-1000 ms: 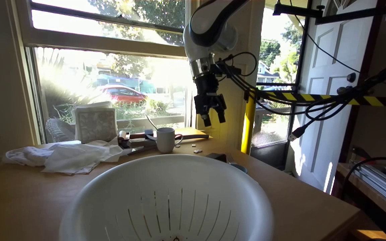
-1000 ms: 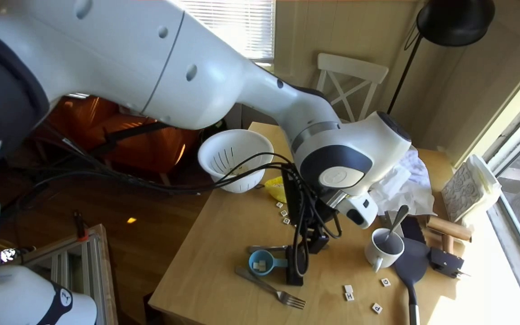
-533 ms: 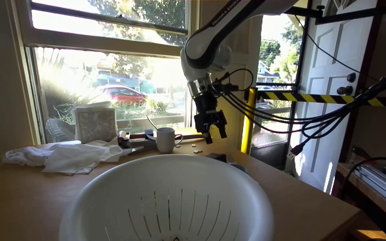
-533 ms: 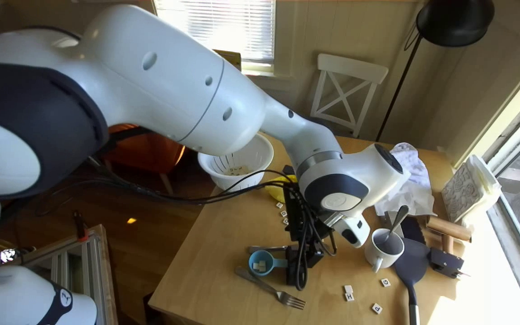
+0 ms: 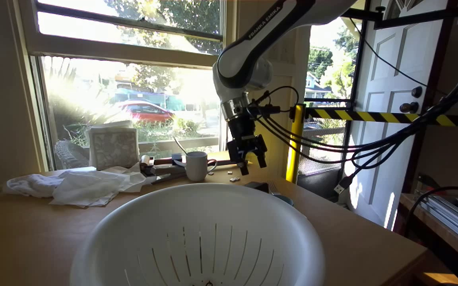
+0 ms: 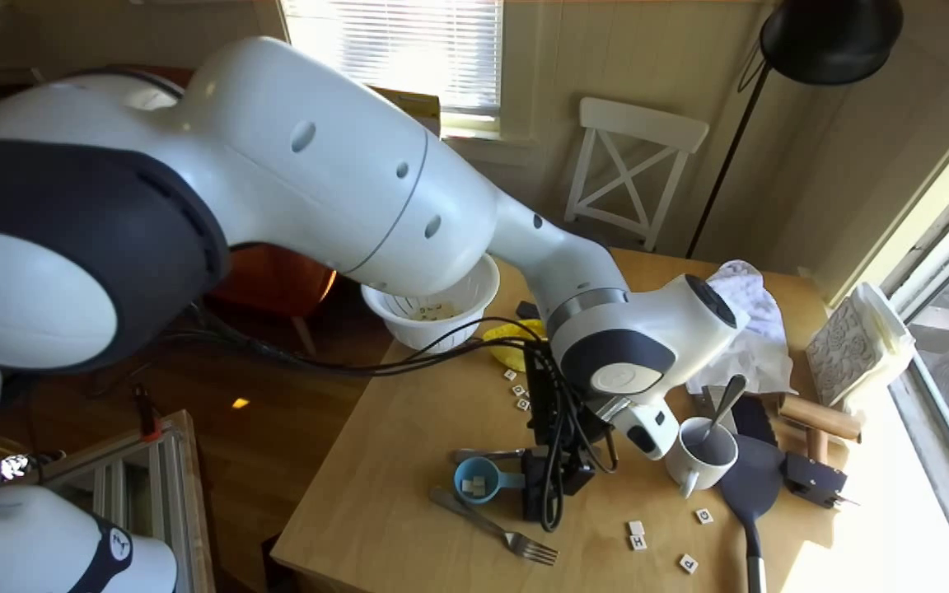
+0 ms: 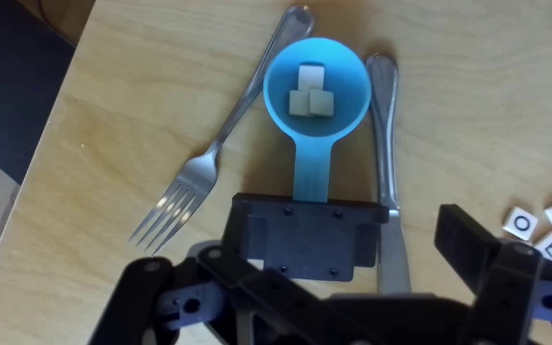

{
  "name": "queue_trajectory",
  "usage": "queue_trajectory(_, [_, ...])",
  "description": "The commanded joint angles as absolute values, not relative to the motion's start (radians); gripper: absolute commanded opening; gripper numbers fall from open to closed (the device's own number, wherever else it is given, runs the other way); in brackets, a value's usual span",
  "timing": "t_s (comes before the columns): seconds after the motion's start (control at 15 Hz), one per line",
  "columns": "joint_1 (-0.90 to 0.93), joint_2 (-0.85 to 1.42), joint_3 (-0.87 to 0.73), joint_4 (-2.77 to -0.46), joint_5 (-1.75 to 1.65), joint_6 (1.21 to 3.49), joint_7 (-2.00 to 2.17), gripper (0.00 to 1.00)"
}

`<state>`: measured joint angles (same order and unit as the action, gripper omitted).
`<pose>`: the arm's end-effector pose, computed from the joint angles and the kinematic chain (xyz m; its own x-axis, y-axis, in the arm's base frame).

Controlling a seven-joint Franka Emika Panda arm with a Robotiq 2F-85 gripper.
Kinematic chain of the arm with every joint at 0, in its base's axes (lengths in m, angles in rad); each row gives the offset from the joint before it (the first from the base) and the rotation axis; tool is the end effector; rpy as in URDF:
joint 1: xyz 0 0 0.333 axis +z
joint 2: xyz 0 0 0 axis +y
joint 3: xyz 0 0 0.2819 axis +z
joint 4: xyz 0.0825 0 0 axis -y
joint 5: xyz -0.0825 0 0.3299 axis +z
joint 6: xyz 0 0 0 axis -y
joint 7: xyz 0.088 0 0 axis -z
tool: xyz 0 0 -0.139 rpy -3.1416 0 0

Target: Pick up the blue spoon and drop the letter blocks on it into the colander

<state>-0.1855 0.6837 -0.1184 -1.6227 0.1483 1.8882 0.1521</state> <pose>0.5466 -0.1516 0.1785 0.7916 -0.4605 -0.4017 -0.4930 -0.8697 0.0254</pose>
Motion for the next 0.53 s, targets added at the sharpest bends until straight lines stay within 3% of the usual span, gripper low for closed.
queue_trajectory(0.0, [-0.188, 0.804, -0.121, -1.496, 0.171, 1.885, 0.209, 1.0])
queue_trajectory(0.47, [-0.2, 0.957, -0.143, -1.313, 0.164, 1.868, 0.31, 1.0])
